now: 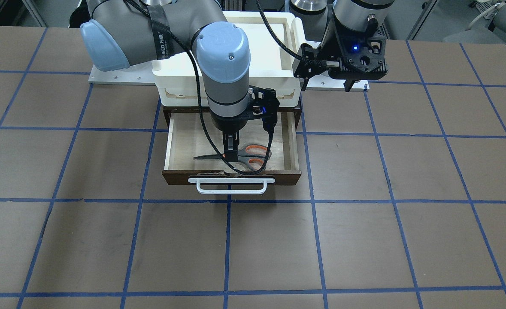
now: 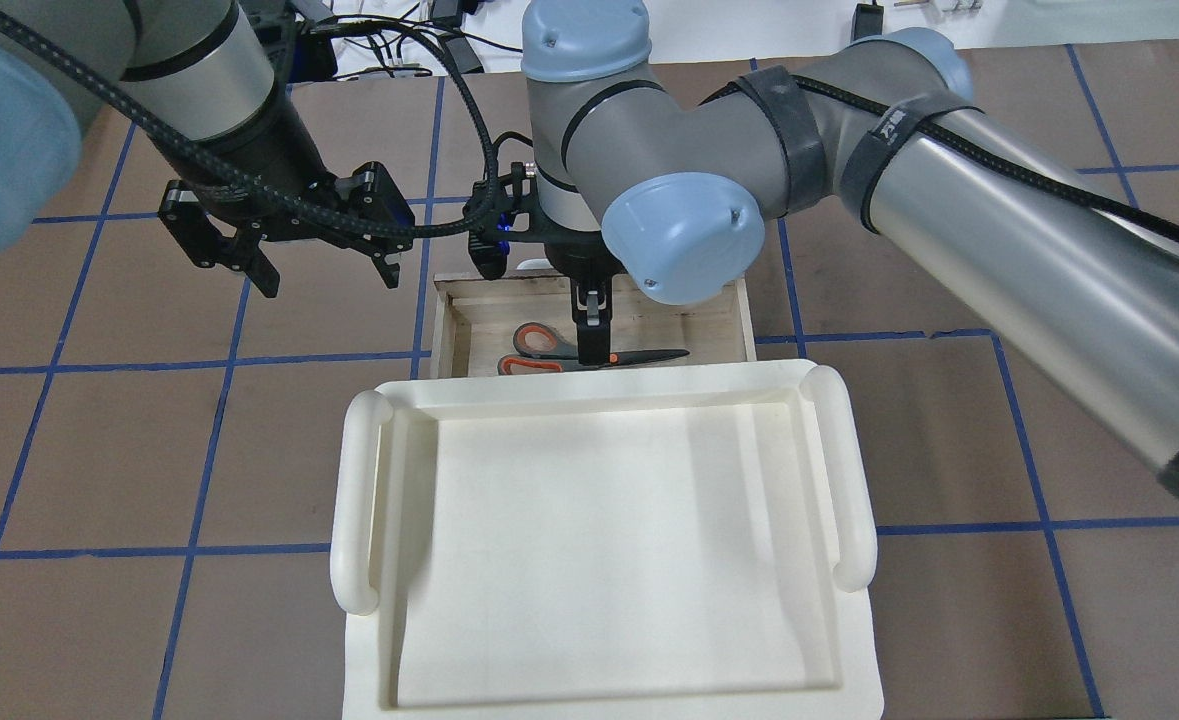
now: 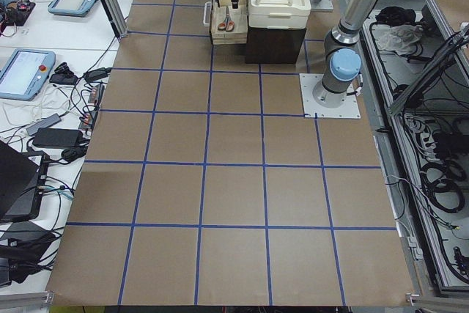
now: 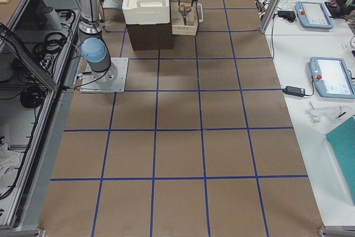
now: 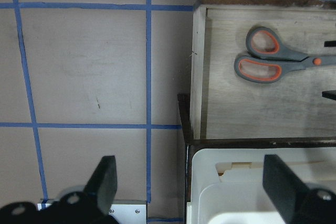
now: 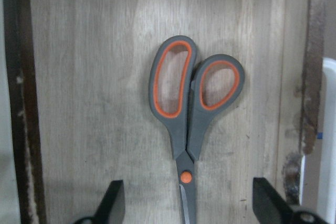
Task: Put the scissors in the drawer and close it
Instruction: 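Lower the scissors into the drawer and open the right gripper, then raise the right gripper out of the drawer and withdraw it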
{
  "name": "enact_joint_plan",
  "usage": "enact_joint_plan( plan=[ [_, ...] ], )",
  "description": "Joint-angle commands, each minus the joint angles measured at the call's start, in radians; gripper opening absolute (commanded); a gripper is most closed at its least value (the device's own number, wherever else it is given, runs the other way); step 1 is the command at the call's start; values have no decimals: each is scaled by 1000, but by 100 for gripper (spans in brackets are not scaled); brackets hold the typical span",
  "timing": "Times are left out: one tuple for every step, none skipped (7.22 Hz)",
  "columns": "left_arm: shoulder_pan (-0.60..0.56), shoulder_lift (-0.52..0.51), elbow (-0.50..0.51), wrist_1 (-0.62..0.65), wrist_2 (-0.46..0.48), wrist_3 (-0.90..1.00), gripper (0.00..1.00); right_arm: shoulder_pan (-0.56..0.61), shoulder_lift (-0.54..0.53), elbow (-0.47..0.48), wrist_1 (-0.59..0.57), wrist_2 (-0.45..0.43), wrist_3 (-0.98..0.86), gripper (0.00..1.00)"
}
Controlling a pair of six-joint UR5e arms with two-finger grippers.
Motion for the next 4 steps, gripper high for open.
enact_joint_plan(
  plan=[
    [0,0,0,0,0,0,100,-62,-72,-4,0,2,472,100],
    [0,0,0,-1,0,0,100,-128,-101,-10,0,2,569,100],
    [0,0,0,-1,0,0,100,-194,-142,-9,9,1,743,100],
    [0,0,0,-1,0,0,100,-232,-182,-7,32,-10,878,100]
  ],
)
